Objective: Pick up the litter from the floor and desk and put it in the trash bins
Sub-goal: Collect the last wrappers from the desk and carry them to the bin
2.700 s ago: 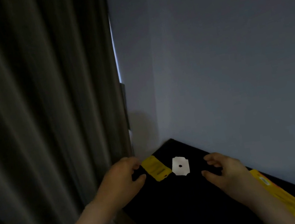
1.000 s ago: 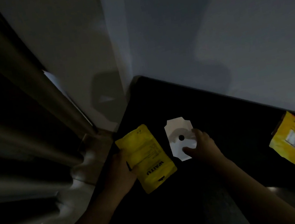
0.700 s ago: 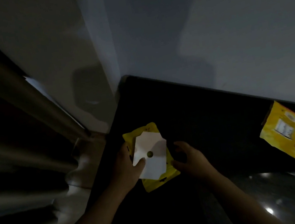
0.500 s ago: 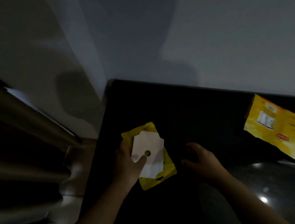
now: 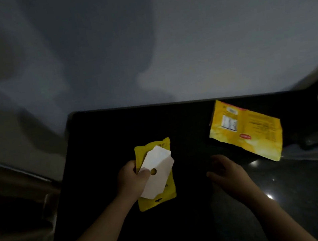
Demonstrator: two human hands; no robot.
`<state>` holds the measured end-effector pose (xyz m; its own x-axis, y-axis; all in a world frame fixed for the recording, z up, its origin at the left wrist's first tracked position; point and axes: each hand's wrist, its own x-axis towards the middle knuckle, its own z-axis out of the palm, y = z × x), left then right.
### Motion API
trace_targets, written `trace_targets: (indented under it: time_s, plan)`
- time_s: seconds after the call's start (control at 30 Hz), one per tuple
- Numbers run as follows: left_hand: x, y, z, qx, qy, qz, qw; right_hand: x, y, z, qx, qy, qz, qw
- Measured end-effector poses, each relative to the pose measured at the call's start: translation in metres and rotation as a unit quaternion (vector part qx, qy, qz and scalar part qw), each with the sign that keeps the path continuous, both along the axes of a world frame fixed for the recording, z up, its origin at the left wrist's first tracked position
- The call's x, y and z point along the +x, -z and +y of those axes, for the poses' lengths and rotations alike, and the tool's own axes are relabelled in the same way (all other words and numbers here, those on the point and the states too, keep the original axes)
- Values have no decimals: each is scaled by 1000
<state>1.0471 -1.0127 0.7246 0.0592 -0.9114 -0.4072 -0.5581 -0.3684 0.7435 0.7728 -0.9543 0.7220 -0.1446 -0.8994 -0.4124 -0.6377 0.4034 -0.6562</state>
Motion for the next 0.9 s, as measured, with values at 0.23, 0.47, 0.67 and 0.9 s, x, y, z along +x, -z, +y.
trace_targets:
  time_s: [0.23,0.47,0.67,0.9]
  plan:
    - [-59,-29,-8,-48,66,-33,996,-96,-7,-24,-50,2,65,997]
    - [-119,-45,-6,-62,61,-69,994,-174,6,-68,-13,-50,166,985]
    - [-152,-45,-5,-36,24,-75,996,-220,20,-124,6,-88,196,977]
    - [-172,-44,-4,-32,0,-60,998,-232,42,-145,60,-104,237,964]
